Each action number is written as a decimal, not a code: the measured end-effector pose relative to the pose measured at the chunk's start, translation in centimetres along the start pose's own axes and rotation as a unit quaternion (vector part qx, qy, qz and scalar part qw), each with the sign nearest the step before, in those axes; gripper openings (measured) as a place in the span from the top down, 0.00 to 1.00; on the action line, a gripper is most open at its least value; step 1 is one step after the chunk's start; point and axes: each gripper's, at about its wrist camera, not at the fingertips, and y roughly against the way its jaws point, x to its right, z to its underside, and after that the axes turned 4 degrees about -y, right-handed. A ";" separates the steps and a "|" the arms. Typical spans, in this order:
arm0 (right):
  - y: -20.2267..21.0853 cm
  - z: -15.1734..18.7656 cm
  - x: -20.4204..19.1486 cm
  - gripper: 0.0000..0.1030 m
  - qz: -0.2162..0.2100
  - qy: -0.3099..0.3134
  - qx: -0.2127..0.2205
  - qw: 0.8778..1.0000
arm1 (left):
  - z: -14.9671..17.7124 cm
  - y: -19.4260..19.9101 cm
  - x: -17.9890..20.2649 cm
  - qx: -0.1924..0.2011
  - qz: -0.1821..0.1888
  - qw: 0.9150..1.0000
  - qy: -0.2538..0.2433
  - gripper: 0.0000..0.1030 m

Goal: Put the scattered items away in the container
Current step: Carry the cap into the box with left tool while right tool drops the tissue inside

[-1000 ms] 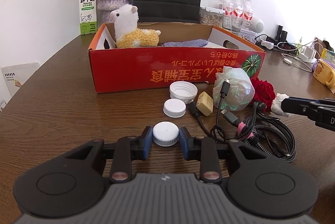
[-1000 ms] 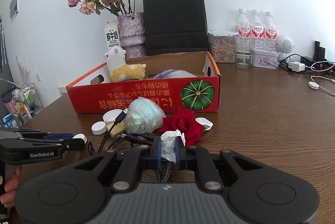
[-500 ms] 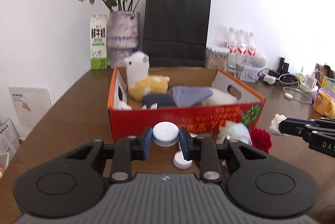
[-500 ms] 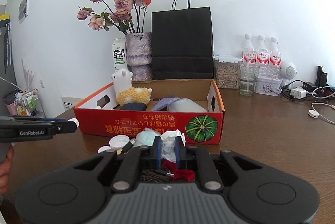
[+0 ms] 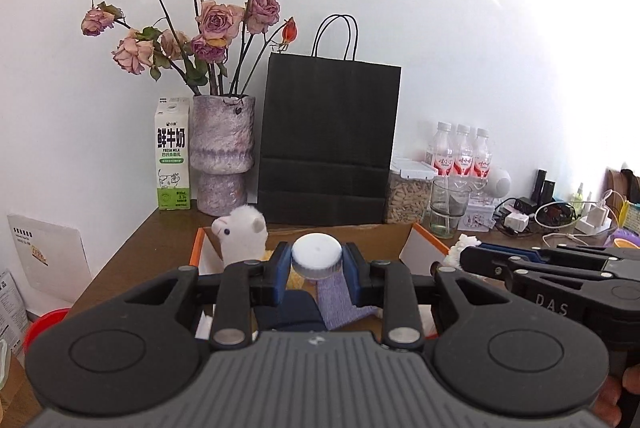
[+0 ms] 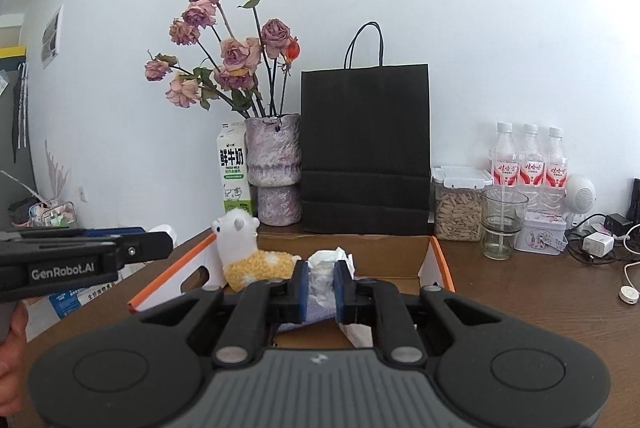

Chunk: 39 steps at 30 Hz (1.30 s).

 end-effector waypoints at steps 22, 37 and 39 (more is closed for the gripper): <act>-12.2 0.5 4.2 0.88 0.046 -0.019 -0.078 0.996 | 1.3 -14.2 -0.8 -0.115 -0.045 0.992 0.027 0.72; -11.5 0.7 3.3 0.88 0.044 -0.004 -0.079 0.996 | 1.9 -13.2 -0.1 -0.113 -0.054 0.992 -0.003 0.72; -11.3 0.5 3.2 0.83 0.042 -0.004 -0.080 0.996 | 1.8 -12.9 0.2 -0.110 -0.060 0.992 -0.012 0.71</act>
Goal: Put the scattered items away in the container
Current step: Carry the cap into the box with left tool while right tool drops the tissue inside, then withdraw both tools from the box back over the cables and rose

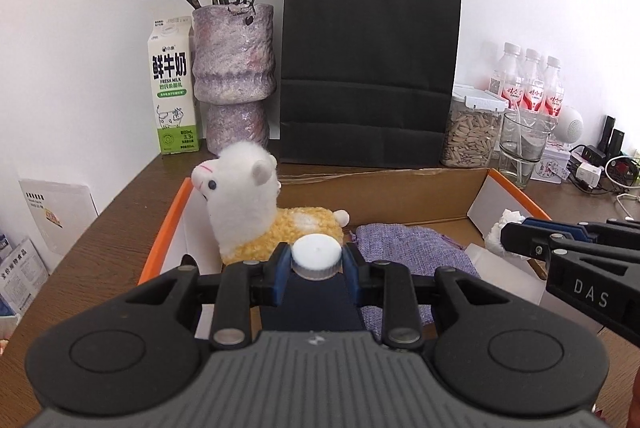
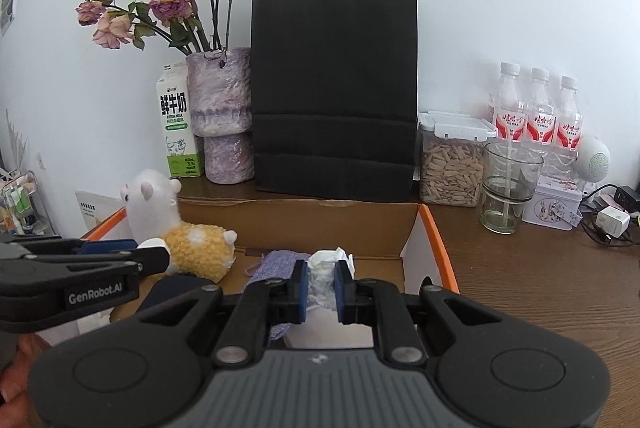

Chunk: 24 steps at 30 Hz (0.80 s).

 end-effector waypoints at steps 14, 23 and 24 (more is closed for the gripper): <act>4.1 -1.7 -0.5 0.00 0.000 -0.007 0.050 0.999 | -1.5 4.8 -1.0 0.070 -0.050 0.996 0.019 0.00; 5.0 -1.4 -1.1 0.00 0.007 0.002 0.057 0.998 | -0.8 5.0 -0.6 0.072 -0.053 0.996 0.014 0.00; 5.1 -1.4 -1.1 0.00 0.007 0.003 0.058 0.998 | -0.7 5.2 -0.6 0.074 -0.053 0.996 0.014 0.00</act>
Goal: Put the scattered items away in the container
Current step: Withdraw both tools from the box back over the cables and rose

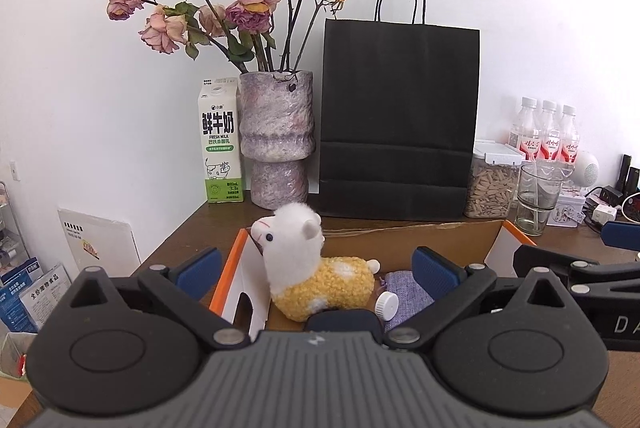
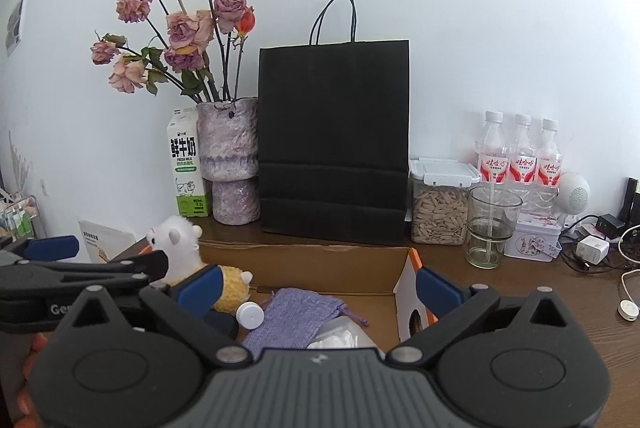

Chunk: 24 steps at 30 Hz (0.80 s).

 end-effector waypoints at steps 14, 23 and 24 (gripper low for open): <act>3.7 0.6 -0.5 0.00 0.000 0.018 0.008 1.000 | 0.9 4.3 -0.8 0.021 0.006 1.000 0.009 0.00; 8.5 4.2 -1.4 0.00 -0.013 0.027 0.004 1.000 | 3.6 8.7 -1.9 0.014 0.025 0.999 0.017 0.00; 9.0 4.7 -1.4 0.00 -0.012 0.027 0.002 1.000 | 4.0 9.3 -2.0 0.015 0.024 0.999 0.019 0.00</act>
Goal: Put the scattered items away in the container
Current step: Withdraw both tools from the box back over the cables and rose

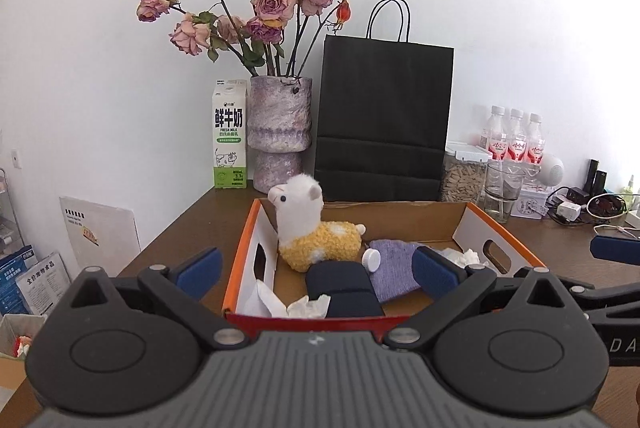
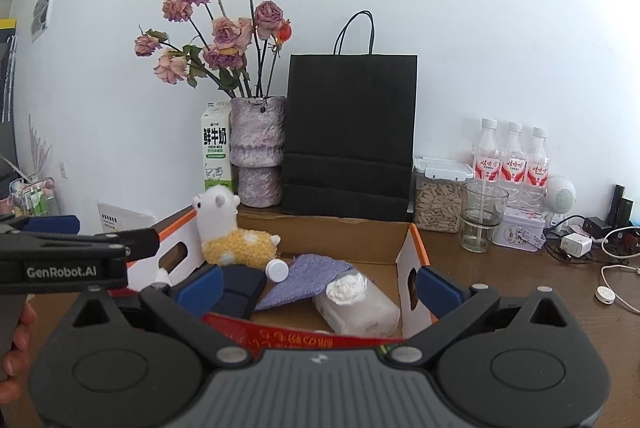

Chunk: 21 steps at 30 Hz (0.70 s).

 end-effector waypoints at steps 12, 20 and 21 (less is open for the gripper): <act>6.0 7.0 -0.1 0.00 0.009 -0.031 -0.036 0.999 | 6.0 5.6 0.0 -0.021 0.007 1.000 -0.007 0.00; 7.2 9.6 -0.7 0.00 0.033 -0.024 -0.063 0.997 | 8.8 6.5 0.6 -0.059 0.032 0.998 -0.007 0.00; 7.3 9.8 -0.7 0.00 0.035 -0.021 -0.066 0.997 | 9.0 6.6 0.5 -0.060 0.032 0.998 -0.007 0.00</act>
